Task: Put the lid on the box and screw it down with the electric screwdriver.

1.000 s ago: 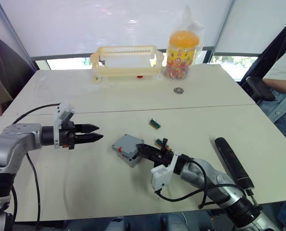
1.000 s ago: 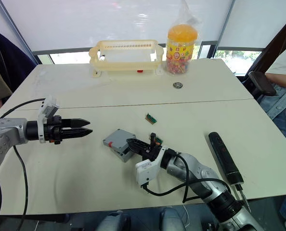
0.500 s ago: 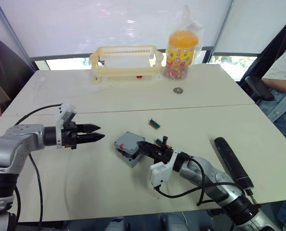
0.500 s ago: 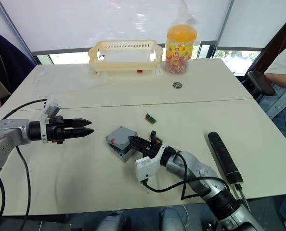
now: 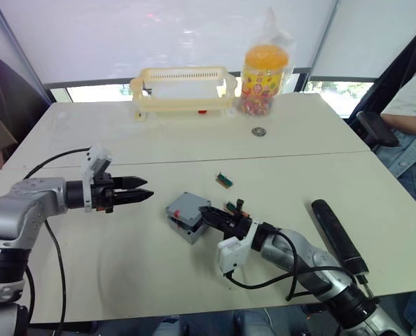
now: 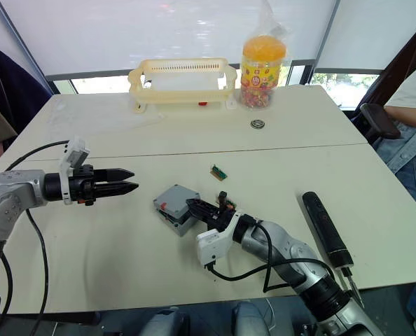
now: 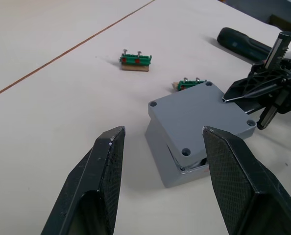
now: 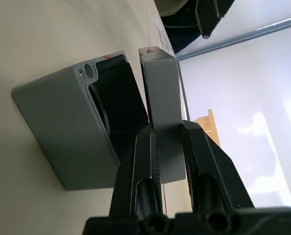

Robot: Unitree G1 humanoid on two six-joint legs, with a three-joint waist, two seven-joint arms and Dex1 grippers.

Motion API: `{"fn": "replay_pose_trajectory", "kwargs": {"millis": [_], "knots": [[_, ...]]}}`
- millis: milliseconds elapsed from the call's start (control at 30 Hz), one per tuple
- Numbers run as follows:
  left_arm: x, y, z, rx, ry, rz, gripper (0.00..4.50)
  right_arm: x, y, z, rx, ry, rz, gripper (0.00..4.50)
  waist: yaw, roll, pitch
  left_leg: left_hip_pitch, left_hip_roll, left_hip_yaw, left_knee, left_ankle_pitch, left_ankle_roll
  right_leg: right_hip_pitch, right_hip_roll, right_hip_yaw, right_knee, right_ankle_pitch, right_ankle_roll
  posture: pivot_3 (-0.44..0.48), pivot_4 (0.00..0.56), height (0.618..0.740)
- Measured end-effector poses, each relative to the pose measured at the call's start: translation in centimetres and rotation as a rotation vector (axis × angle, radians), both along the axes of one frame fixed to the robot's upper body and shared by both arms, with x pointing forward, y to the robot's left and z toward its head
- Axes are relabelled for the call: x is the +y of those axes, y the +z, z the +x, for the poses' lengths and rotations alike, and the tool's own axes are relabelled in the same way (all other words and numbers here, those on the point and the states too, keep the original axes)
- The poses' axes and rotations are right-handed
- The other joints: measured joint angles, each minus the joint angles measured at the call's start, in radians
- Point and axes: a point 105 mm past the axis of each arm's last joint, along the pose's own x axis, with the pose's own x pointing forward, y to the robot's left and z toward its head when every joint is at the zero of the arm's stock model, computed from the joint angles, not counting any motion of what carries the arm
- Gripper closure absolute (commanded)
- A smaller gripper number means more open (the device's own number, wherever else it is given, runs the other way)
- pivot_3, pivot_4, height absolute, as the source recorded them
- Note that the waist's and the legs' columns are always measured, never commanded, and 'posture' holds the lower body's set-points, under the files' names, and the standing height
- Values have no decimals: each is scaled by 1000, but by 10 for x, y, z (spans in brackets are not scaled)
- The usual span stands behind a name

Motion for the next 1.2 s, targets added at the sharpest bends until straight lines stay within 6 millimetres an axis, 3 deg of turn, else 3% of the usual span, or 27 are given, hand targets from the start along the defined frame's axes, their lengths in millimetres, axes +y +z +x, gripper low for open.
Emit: {"fn": "replay_pose_trajectory", "kwargs": {"millis": [1200], "knots": [[-14, -5, 8, -3, -6, -46, 1953, 1, 11, -4, 30, -58, -135, 4384, 5, 0, 0, 6, 0, 0, 0, 0, 0, 7, 0, 0, 0, 0, 0, 0, 150, 740]]}}
